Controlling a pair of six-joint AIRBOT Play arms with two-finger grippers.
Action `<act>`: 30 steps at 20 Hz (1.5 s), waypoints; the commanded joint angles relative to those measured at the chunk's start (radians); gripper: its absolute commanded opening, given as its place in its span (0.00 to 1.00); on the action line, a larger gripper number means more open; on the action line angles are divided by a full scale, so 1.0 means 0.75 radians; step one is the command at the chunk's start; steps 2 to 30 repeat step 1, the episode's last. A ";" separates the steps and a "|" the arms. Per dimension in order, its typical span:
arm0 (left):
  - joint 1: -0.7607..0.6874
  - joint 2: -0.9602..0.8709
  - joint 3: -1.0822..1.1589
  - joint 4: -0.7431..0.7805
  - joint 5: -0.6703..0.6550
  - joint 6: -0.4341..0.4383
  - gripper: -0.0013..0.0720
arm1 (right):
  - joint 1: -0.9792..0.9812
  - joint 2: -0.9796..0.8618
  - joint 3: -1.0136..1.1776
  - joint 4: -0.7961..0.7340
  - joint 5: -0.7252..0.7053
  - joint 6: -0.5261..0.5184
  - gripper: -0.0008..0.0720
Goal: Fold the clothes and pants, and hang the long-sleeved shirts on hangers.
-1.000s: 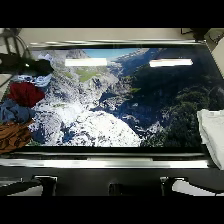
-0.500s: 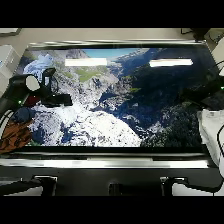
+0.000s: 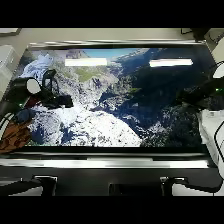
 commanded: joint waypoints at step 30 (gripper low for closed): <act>-0.001 0.002 -0.002 -0.001 0.003 -0.001 0.97 | 0.002 -0.001 -0.001 0.001 0.001 0.001 0.97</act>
